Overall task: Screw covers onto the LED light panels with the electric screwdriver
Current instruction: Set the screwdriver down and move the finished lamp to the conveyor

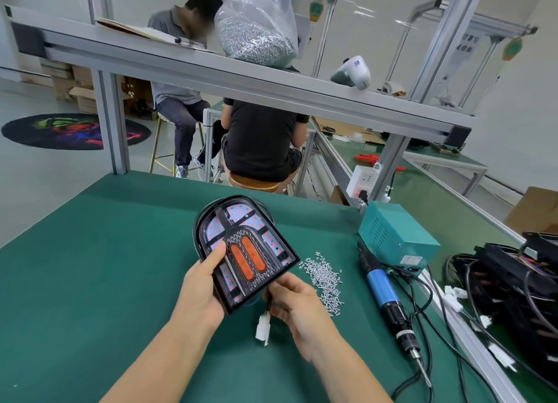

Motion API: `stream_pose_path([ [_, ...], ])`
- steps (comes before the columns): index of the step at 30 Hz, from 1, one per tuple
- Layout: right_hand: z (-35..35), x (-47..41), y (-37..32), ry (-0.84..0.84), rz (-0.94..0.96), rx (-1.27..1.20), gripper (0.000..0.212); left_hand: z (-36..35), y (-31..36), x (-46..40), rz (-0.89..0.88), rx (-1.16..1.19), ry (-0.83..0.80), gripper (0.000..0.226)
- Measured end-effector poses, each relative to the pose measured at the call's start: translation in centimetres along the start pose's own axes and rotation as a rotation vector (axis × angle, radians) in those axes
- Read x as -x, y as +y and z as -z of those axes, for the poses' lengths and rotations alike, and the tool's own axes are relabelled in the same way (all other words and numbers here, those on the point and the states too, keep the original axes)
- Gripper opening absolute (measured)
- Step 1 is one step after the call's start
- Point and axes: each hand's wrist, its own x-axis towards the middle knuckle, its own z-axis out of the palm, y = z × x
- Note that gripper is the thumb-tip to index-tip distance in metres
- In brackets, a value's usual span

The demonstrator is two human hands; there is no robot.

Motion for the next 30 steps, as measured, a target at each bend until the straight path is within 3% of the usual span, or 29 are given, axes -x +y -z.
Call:
stream_pose_path([
  [5,0.6,-0.3,-0.1,-0.031,0.067,0.07,0.022,-0.3,0.7,0.0,-0.039,-0.166,-0.091,0.032],
  [9,1.2,-0.4,-0.7,-0.144,0.117,-0.02,0.06,-0.3,1.3,-0.3,-0.133,-0.308,-0.085,0.02],
  [12,2.0,-0.3,-1.1,-0.299,0.067,-0.19,0.073,0.2,1.7,-0.6,-0.154,-0.345,-0.063,0.015],
  [15,2.5,0.0,-1.9,-0.372,0.006,-0.209,0.057,0.8,2.1,-0.8,-0.135,-0.424,-0.089,0.016],
  [17,2.3,0.1,-2.5,-0.299,-0.006,-0.107,0.047,0.9,2.2,-0.8,-0.118,-0.509,-0.129,0.017],
  [20,1.4,0.1,-2.8,-0.167,-0.001,-0.039,0.054,0.5,1.9,-0.6,-0.091,-0.555,-0.164,0.015],
  [30,1.2,0.6,-2.5,0.024,0.155,-0.087,0.027,-2.2,1.7,0.1,-0.117,-0.697,-0.259,0.017],
])
